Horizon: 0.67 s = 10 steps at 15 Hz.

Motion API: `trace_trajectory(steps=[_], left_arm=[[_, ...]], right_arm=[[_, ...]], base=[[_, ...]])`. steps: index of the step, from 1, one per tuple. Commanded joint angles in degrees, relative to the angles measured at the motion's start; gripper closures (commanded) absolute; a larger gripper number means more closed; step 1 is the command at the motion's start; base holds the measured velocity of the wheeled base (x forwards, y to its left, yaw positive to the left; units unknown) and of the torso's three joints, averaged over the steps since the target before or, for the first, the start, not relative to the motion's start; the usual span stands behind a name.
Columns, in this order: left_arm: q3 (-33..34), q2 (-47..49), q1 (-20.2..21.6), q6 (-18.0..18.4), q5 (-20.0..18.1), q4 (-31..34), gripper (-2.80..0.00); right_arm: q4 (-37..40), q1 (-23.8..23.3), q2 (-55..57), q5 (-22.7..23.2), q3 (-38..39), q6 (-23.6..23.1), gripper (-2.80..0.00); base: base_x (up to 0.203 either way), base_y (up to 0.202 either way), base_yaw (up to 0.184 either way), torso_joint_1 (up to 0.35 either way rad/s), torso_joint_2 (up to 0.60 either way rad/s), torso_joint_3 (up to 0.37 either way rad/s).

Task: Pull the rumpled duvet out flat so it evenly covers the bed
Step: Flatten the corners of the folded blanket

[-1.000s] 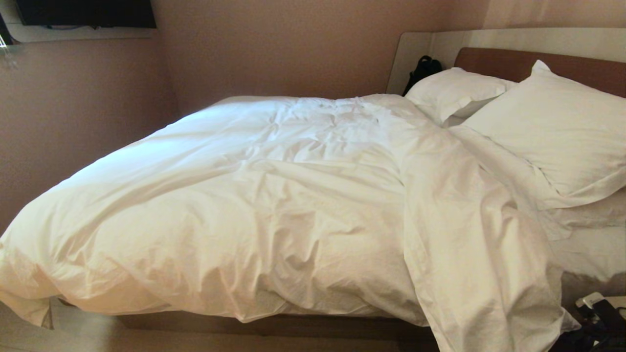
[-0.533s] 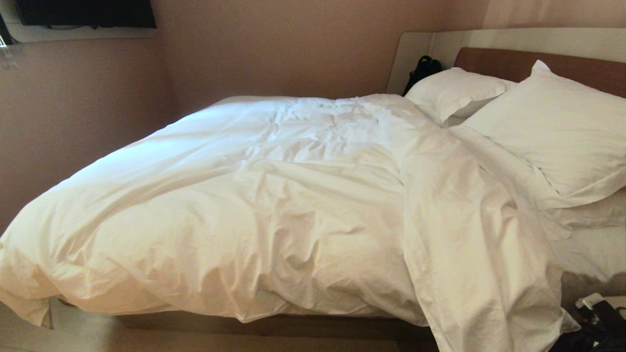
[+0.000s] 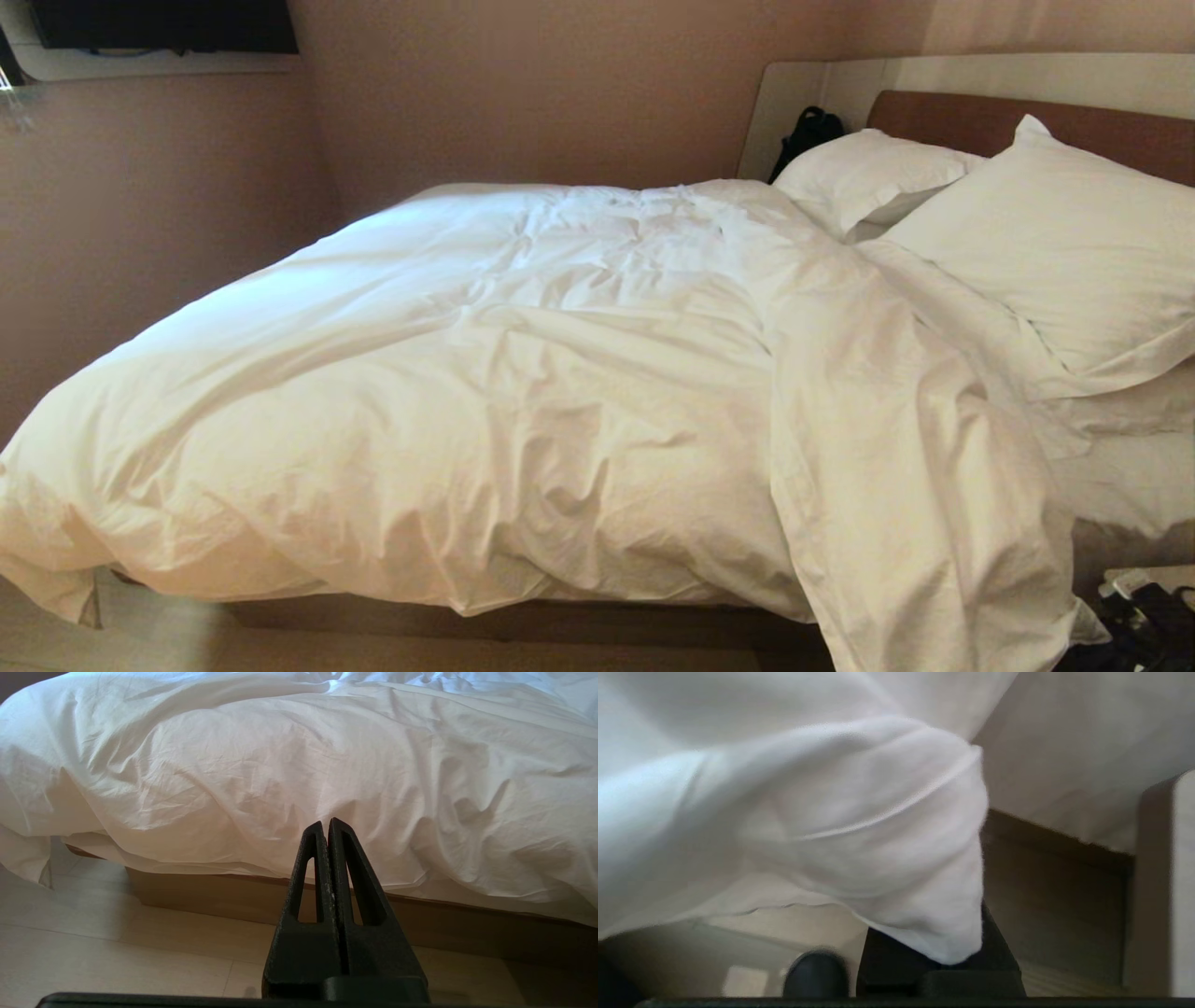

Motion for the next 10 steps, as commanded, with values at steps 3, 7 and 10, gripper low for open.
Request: trace_trajectory(steps=[3,7,10], left_arm=[[0.00,0.00,0.00,-0.02,0.03,-0.02,0.00],[0.00,0.00,0.00,-0.02,0.03,-0.02,0.00],[0.00,0.00,0.00,-0.11,0.03,-0.02,0.00]], right_arm=[[-0.47,-0.57,0.10,0.06,0.97,-0.32,0.00],[-0.47,-1.59,0.52,-0.03,1.65,-0.32,0.00],[-0.56,-2.04,0.52,-0.03,2.08,-0.32,0.00]], base=[[0.000,0.000,0.000,0.000,0.00,0.000],[0.000,0.000,0.000,0.000,0.00,0.000],[0.000,0.000,0.000,0.000,0.00,0.000]])
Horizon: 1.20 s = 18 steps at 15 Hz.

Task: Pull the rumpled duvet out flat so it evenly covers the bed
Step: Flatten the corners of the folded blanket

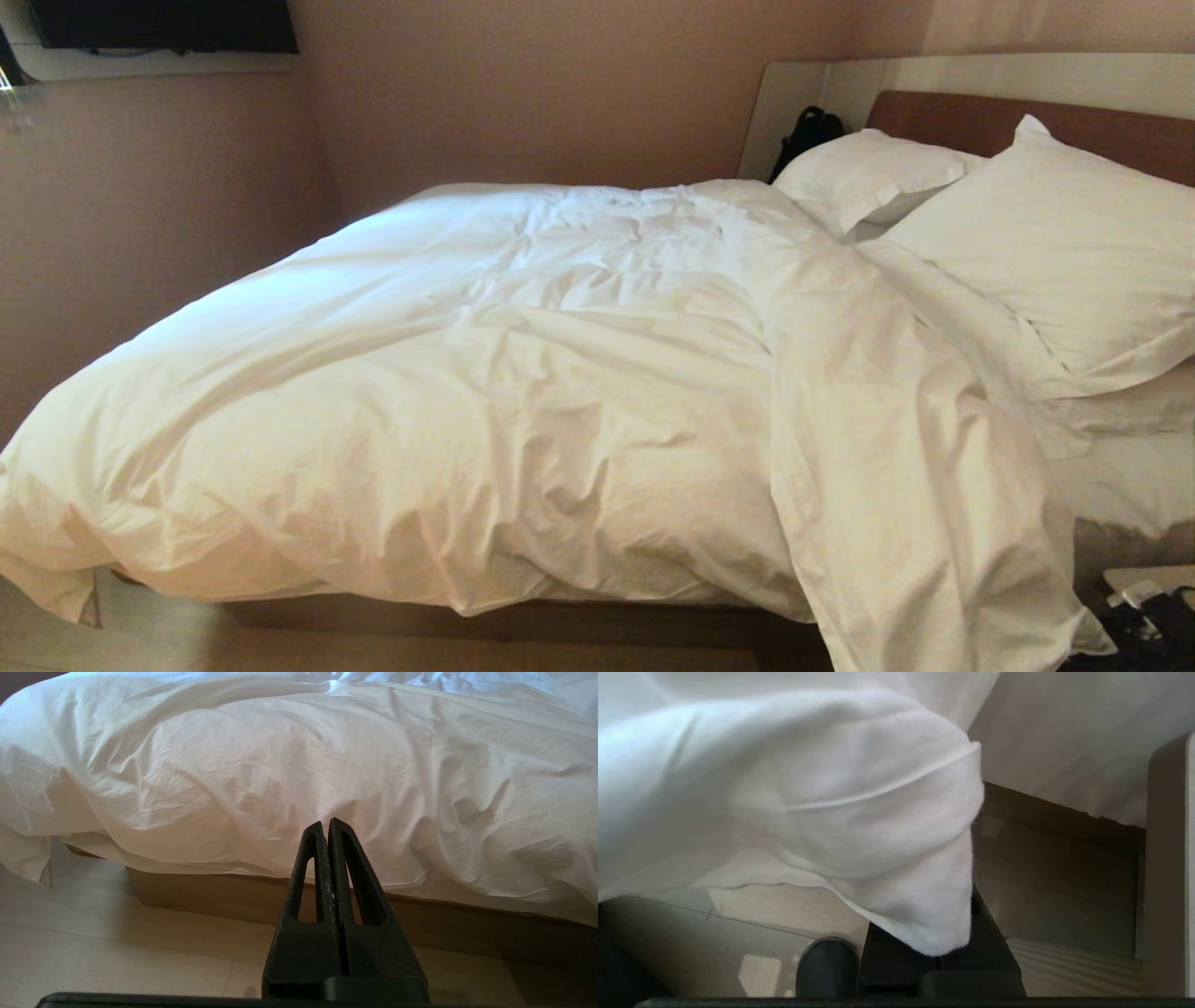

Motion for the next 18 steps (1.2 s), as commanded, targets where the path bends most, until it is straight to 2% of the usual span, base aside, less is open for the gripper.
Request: trace_trajectory(steps=[1,11,18], left_arm=[[0.00,0.00,0.00,-0.10,0.04,-0.03,0.00],[0.00,0.00,0.00,-0.03,0.04,-0.03,0.00],[0.00,0.00,0.00,-0.03,0.04,-0.03,0.00]], right_arm=[[-0.51,-0.38,0.12,0.23,0.22,-0.26,0.00],[-0.60,-1.91,0.03,0.32,8.55,-0.26,0.00],[-0.60,-4.13,0.82,0.15,8.93,-0.35,0.00]], base=[[0.000,0.000,0.000,0.000,0.00,0.000],[0.000,0.000,0.000,0.000,0.00,0.000],[0.000,0.000,0.000,0.000,0.00,0.000]])
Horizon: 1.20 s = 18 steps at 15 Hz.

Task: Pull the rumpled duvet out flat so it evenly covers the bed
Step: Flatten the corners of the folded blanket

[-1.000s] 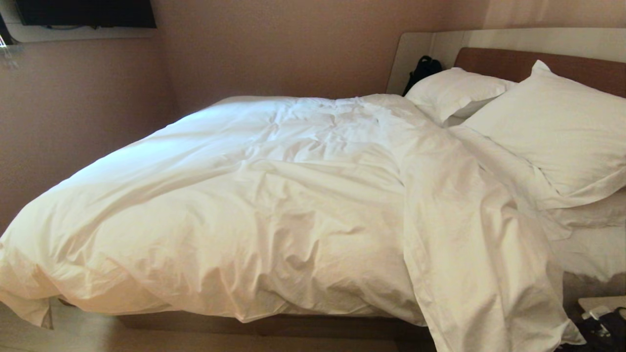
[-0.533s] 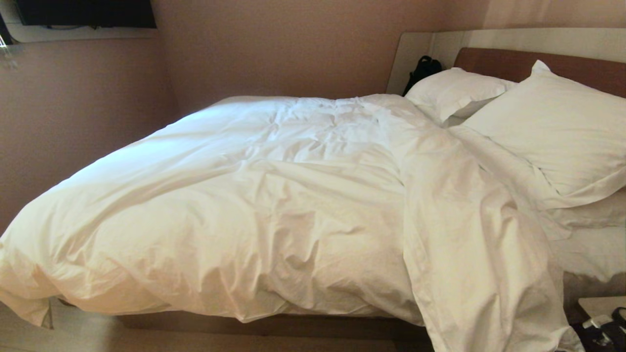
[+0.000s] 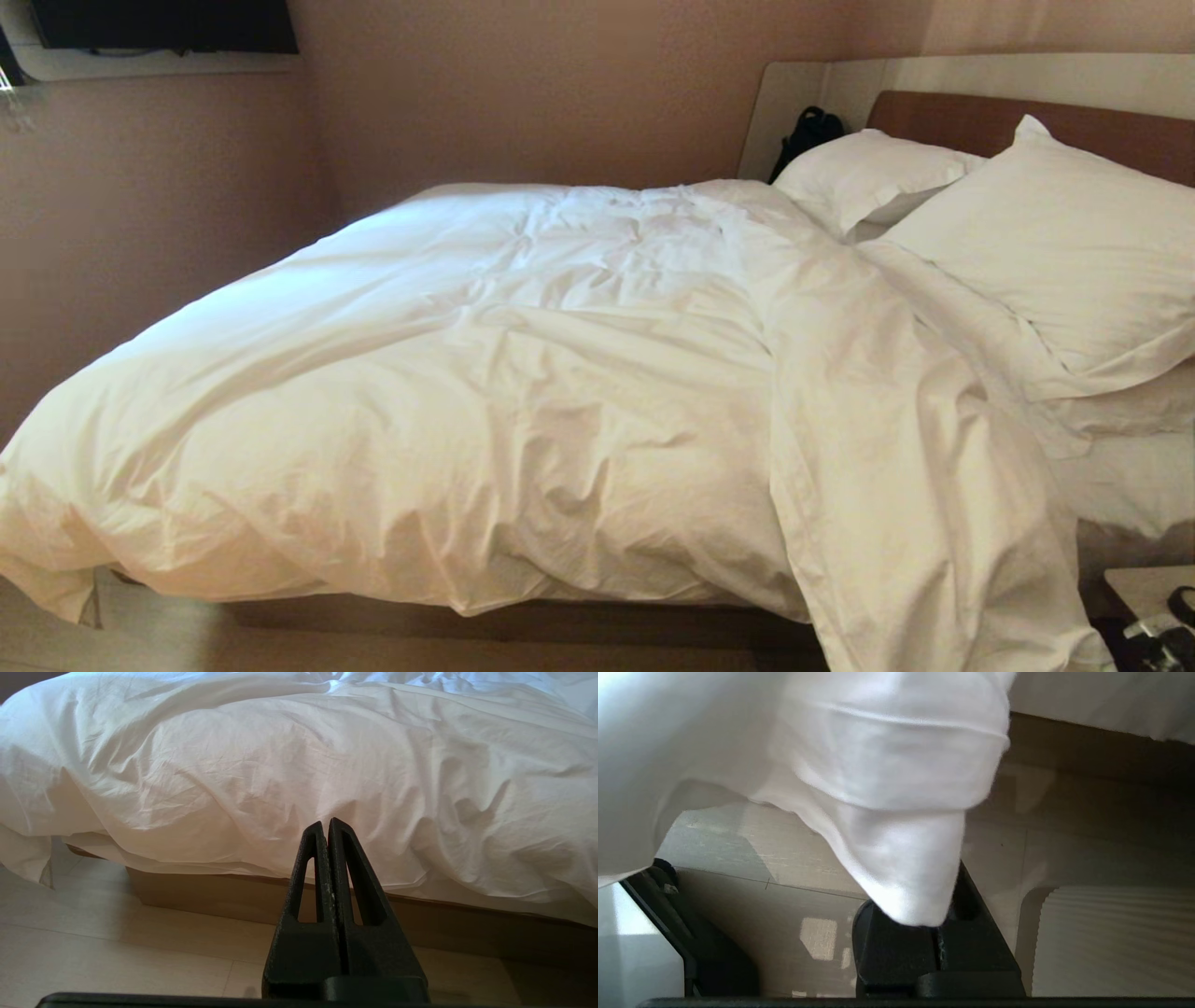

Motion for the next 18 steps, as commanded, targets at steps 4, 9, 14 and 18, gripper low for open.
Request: trace_trajectory(steps=[4,9,14,18], left_arm=[[0.00,0.00,0.00,-0.13,0.04,-0.05,0.00],[0.00,0.00,0.00,-0.04,0.04,-0.05,0.00],[0.00,0.00,0.00,-0.04,0.04,-0.05,0.00],[0.00,0.00,0.00,-0.04,0.04,-0.05,0.00]], right_arm=[[-0.45,-1.55,1.07,0.17,0.41,-0.17,0.00],[-0.45,-1.63,1.60,0.08,1.90,-0.35,0.00],[-0.45,-1.85,1.68,0.08,1.92,-0.29,0.00],[-0.52,-2.34,1.86,0.08,1.81,-0.37,0.00]], base=[[0.000,0.000,0.000,0.000,0.00,0.000],[0.000,0.000,0.000,0.000,0.00,0.000],[0.000,0.000,0.000,0.000,0.00,0.000],[0.000,0.000,0.000,0.000,0.00,0.000]])
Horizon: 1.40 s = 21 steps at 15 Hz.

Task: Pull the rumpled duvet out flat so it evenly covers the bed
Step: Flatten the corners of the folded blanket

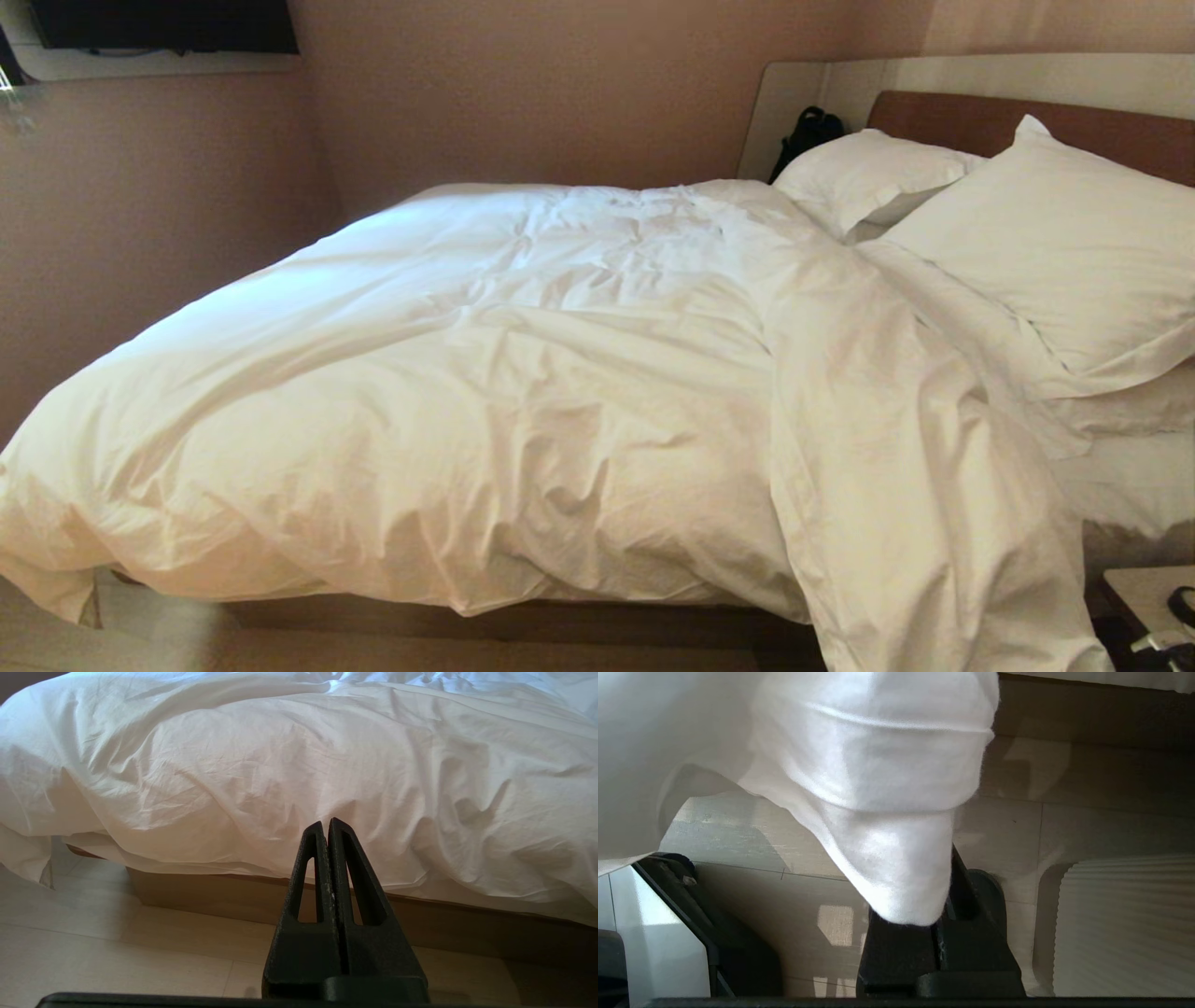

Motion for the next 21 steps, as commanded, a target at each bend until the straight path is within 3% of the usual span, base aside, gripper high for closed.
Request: trace_trajectory(steps=[1,6,7,14,21], left_arm=[[0.00,0.00,0.00,-0.04,0.03,-0.02,0.00],[0.00,0.00,0.00,-0.04,0.03,-0.02,0.00],[0.00,0.00,0.00,-0.04,0.03,-0.02,0.00],[0.00,0.00,0.00,-0.08,0.03,-0.02,0.00],[0.00,0.00,0.00,-0.04,0.03,-0.02,0.00]], right_arm=[[-0.54,-0.08,0.15,0.24,-0.15,-0.22,0.00],[-0.54,-0.13,0.04,0.24,-0.30,-0.13,0.00],[-0.54,-0.08,-0.17,0.24,-0.17,-0.20,-2.80],[-0.53,-0.84,-1.72,0.16,0.32,-0.13,-2.80],[-0.20,-0.99,-11.24,0.38,0.37,1.12,-2.80]], base=[[0.000,0.000,0.000,0.000,0.00,0.000],[0.000,0.000,0.000,0.000,0.00,0.000],[0.000,0.000,0.000,0.000,0.00,0.000],[0.000,0.000,0.000,0.000,0.00,0.000],[0.000,0.000,0.000,0.000,0.00,0.000]])
